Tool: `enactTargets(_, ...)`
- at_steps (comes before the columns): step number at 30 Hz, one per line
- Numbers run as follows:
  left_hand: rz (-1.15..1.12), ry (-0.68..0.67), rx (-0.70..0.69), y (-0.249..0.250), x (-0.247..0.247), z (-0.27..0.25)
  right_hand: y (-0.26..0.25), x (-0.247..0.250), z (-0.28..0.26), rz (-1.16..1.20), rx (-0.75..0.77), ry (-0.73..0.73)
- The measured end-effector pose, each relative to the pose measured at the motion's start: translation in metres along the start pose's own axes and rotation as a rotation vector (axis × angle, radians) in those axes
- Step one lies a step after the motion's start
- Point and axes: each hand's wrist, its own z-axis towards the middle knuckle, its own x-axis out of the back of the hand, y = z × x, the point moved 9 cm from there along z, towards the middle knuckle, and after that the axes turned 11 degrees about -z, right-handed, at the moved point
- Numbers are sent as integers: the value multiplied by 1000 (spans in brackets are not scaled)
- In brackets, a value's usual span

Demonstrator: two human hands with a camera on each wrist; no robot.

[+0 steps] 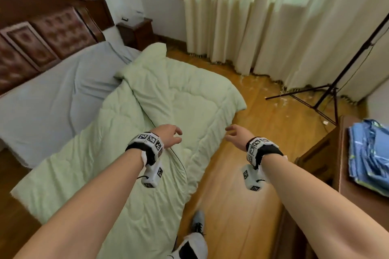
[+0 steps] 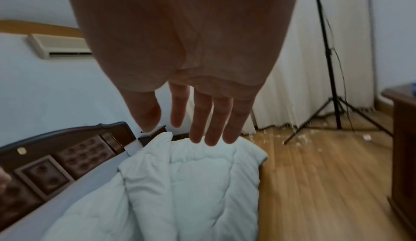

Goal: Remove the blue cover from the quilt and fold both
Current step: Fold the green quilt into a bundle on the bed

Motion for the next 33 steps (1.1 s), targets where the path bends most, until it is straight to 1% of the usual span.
enactTargets(3, 0, -35, -27, 26, 17, 75, 23, 45, 47, -109, -3, -13)
enactTargets(6, -15, -76, -83, 71, 25, 162, 61, 94, 94, -149, -58, -18)
enactTargets(8, -9, -128, -137, 117, 30, 218, 88, 130, 124, -143, -108, -8)
enactTargets(11, 4, -145, -246, 199, 47, 293, 128, 190, 168, -92, -172, 52)
enactTargets(14, 2, -177, -348, 278, 64, 363, 163, 246, 218, -36, -192, 98)
enactTargets(18, 5, -208, -376, 354, 79, 459, 215, 310, 303, 17, -185, 136)
enactTargets(20, 15, -208, -361, 381, 87, 513, 239, 341, 358, 26, -158, 139)
enactTargets(22, 9, -179, -317, 398, 97, 567, 261, 369, 415, 40, -125, 127)
enactTargets(25, -21, -128, -201, 409, 114, 639, 280, 408, 498, 14, -70, 35)
enactTargets(28, -70, -81, -93, 416, 139, 696, 287, 452, 575, -73, -19, -39)
enactTargets(31, -131, -55, -14, 417, 162, 741, 282, 481, 645, -190, 54, -135)
enactTargets(33, -161, -10, 30, 414, 178, 776, 278, 500, 693, -224, 93, -149)
